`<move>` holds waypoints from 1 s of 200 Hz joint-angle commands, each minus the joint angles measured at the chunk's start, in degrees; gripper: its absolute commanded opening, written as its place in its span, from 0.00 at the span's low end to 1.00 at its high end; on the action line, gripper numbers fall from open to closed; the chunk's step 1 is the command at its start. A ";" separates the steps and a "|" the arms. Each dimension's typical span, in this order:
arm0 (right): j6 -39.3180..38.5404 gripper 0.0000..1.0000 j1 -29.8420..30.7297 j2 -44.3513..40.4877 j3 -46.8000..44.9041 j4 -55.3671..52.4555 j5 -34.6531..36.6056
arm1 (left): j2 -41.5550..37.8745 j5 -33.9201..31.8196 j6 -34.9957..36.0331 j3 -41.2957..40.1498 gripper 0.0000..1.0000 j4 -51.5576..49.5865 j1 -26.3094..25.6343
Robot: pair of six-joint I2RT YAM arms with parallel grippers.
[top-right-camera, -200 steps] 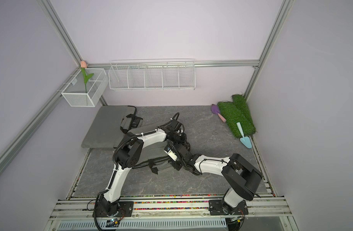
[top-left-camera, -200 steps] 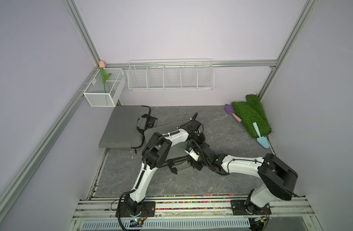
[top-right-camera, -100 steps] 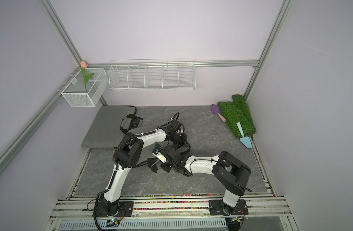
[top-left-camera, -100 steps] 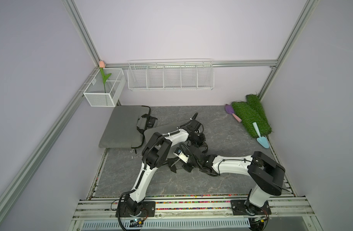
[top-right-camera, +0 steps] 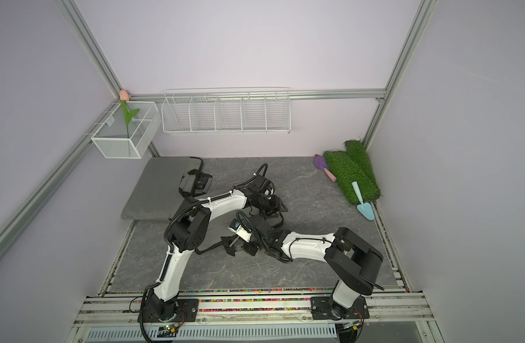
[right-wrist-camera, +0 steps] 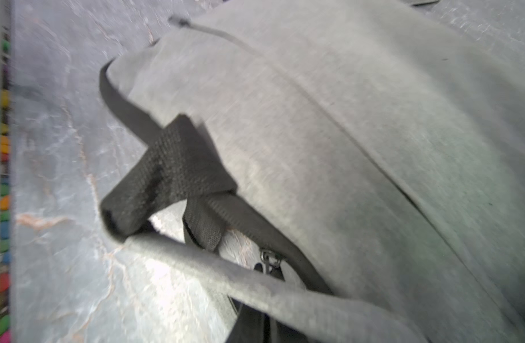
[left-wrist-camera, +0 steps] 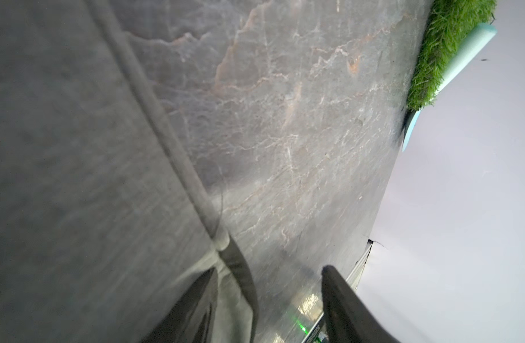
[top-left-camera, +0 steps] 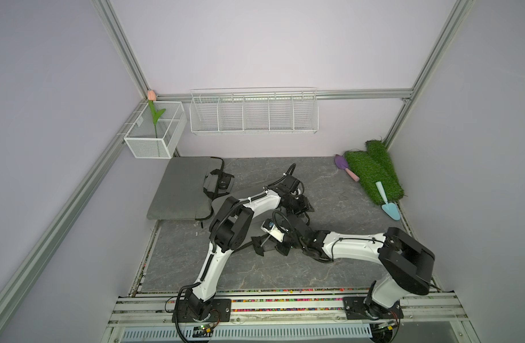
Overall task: Put the mouse into the laptop bag
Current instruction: Zip the zipper on the zippered laptop bag.
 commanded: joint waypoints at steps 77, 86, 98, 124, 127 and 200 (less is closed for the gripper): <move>-1.87 0.07 -12.82 -7.19 -5.46 5.30 -11.34 | -16.79 -12.07 3.50 1.47 0.82 -15.90 10.81; -1.97 0.07 -13.80 -6.89 -5.58 5.30 -12.00 | -19.84 -13.14 2.86 -4.24 0.82 -13.34 11.09; -2.01 0.07 -14.27 -6.78 -5.86 5.30 -12.24 | -23.11 -12.13 1.25 -12.04 0.82 -8.27 11.94; -2.02 0.07 -14.42 -6.77 -5.75 4.44 -11.90 | -27.78 -6.23 -5.73 -29.99 0.81 9.72 11.49; -1.97 0.06 -14.41 -6.78 -5.73 4.43 -11.82 | -28.14 -5.67 -6.44 -31.36 0.81 11.38 11.28; -0.59 0.07 -12.10 -6.67 -5.33 2.51 -10.66 | -16.05 -5.74 -12.37 -35.06 0.76 21.74 7.83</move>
